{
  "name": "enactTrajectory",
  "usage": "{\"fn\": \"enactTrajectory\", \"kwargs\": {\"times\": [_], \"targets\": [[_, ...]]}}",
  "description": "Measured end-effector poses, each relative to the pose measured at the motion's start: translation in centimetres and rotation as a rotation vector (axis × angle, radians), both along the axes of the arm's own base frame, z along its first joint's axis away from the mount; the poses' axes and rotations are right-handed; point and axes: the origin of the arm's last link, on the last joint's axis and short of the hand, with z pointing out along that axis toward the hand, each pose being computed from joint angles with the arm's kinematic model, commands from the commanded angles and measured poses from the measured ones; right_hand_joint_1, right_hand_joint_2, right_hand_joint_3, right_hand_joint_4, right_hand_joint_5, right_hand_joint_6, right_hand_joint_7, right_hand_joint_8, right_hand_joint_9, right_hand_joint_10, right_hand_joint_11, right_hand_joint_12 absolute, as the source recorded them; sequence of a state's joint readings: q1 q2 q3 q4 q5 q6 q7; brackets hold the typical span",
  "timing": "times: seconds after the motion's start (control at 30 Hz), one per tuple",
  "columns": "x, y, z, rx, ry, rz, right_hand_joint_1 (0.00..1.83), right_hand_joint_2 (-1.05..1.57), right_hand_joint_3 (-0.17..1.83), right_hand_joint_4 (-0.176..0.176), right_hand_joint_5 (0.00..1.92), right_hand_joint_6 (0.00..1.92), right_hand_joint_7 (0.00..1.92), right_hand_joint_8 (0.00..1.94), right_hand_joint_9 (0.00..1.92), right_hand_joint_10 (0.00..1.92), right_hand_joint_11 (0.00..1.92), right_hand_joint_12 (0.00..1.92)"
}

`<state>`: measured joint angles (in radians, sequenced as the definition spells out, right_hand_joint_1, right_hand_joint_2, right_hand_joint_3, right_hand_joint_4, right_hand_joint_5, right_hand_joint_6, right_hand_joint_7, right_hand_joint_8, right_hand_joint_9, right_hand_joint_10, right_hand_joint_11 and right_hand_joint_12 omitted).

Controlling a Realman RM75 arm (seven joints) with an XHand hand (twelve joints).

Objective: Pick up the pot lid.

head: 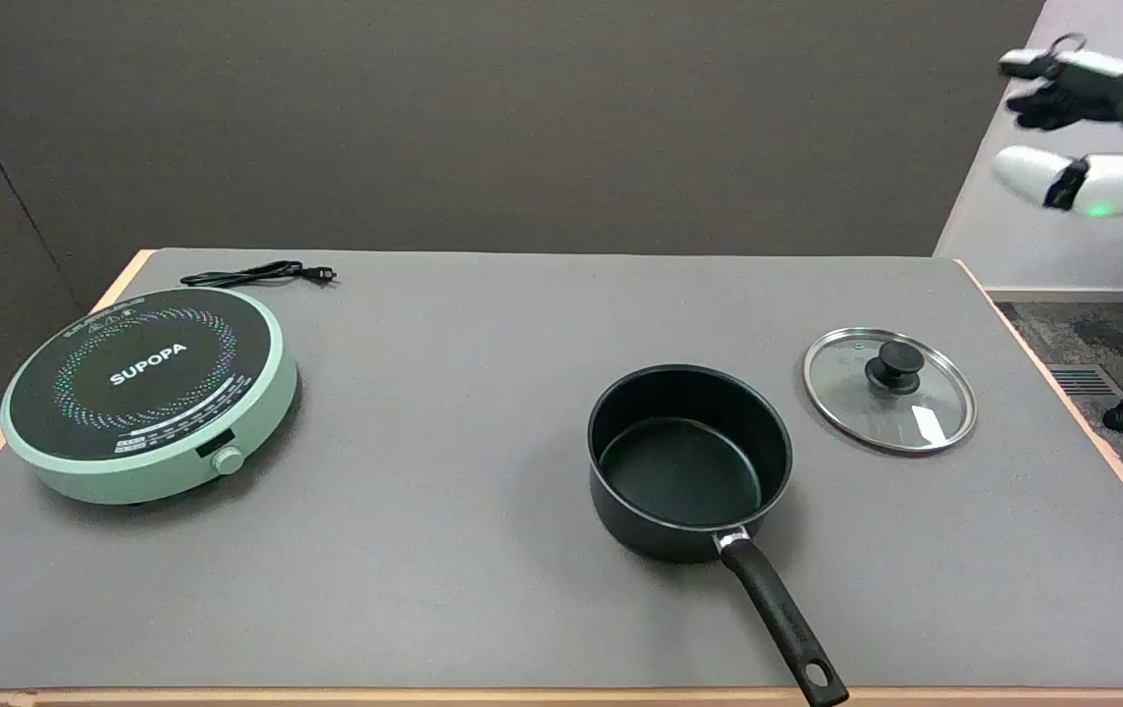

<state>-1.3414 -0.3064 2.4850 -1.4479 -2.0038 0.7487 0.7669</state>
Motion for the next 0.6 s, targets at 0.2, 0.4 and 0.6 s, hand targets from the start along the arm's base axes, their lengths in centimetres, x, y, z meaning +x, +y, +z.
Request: {"fn": "enactTrajectory", "kwargs": {"times": [0.2, 0.4, 0.6], "targets": [[-1.9, 0.0, -2.2, 0.031, 0.030, -0.093, 0.38, 0.49, 0.84, 0.107, 0.32, 0.16, 0.54, 0.19, 0.58, 0.31, 0.41, 0.72], [-4.9, -0.2, -4.3, 0.052, -0.010, -0.216, 0.39, 0.46, 0.89, 0.112, 0.33, 0.15, 0.53, 0.18, 0.56, 0.33, 0.40, 0.70], [-7.0, -0.4, -5.2, 0.042, -0.034, -0.310, 0.49, 0.46, 0.92, 0.114, 0.33, 0.15, 0.52, 0.17, 0.55, 0.32, 0.39, 0.69]]}}
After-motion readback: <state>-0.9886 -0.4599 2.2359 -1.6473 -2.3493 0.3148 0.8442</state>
